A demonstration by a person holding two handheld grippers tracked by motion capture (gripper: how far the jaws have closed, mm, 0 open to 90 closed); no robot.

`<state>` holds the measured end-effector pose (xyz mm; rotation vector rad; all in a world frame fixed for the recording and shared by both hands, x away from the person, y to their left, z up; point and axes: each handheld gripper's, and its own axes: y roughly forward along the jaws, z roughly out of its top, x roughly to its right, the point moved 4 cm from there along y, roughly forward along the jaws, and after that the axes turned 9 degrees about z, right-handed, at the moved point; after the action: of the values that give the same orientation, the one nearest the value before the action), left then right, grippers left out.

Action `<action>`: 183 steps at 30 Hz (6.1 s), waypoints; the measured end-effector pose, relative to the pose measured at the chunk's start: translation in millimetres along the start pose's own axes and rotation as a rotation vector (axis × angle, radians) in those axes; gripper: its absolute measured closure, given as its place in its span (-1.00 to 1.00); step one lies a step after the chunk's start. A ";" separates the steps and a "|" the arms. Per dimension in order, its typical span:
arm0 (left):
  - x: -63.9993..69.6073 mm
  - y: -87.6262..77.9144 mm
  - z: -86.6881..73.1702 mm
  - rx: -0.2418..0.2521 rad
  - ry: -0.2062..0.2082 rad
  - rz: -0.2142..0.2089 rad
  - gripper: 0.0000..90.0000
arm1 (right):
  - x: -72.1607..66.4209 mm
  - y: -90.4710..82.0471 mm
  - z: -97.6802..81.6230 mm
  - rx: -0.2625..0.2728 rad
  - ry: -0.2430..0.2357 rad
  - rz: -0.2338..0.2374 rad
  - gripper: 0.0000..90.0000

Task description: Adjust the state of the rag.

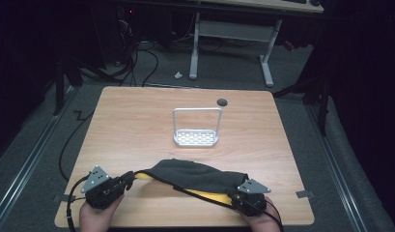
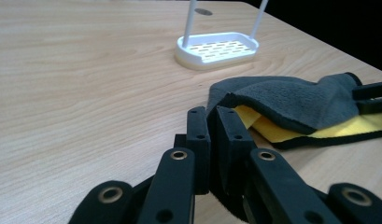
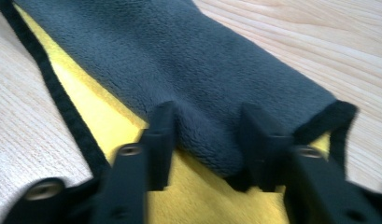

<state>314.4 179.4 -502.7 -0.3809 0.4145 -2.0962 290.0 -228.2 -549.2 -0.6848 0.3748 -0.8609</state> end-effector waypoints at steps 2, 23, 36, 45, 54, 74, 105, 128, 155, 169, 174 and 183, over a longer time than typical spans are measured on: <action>2.8 -4.2 1.6 0.003 0.011 -0.003 0.87 | 0.4 -4.1 0.6 0.003 -0.004 -0.008 0.90; -32.3 102.5 38.6 -0.158 -0.013 0.087 0.81 | 76.7 14.2 61.9 0.109 0.097 -0.147 0.89; -23.5 80.6 30.9 -0.099 -0.038 0.111 0.12 | 72.4 -0.7 64.5 0.149 0.110 -0.152 0.37; 33.5 101.5 3.7 -0.200 0.029 -0.006 0.21 | 21.8 -0.8 33.0 0.092 0.055 -0.029 0.37; 48.4 132.7 -3.0 -0.259 0.070 0.048 0.68 | 8.1 9.7 15.0 0.010 0.017 0.013 0.39; -9.8 59.2 6.2 -0.184 0.006 0.016 0.89 | 32.6 12.3 8.9 -0.040 0.036 -0.055 1.00; 31.8 77.5 -29.2 -0.258 0.113 0.014 0.94 | 37.2 11.5 6.6 -0.019 0.047 -0.046 0.99; 49.1 66.8 -26.0 -0.267 0.126 -0.058 0.75 | 37.0 11.7 6.7 -0.016 0.051 -0.039 0.99; 40.9 20.3 -36.1 -0.285 0.101 -0.075 0.51 | 11.5 -16.7 -14.3 -0.041 0.042 0.025 0.87; 38.3 57.1 -36.1 -0.303 0.135 -0.092 0.18 | 23.3 -8.5 -10.9 -0.029 0.074 -0.033 0.86; 35.5 54.8 -37.9 -0.296 0.144 -0.118 0.19 | 11.8 -10.8 -0.1 -0.016 0.052 -0.037 0.83; 31.2 56.1 -37.8 -0.286 0.128 -0.146 0.19 | 46.2 40.7 45.9 -0.062 0.061 -0.108 0.80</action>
<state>324.1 129.9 -557.5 -0.4555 0.7876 -2.2155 366.7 -228.0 -545.2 -0.7422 0.4231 -0.9776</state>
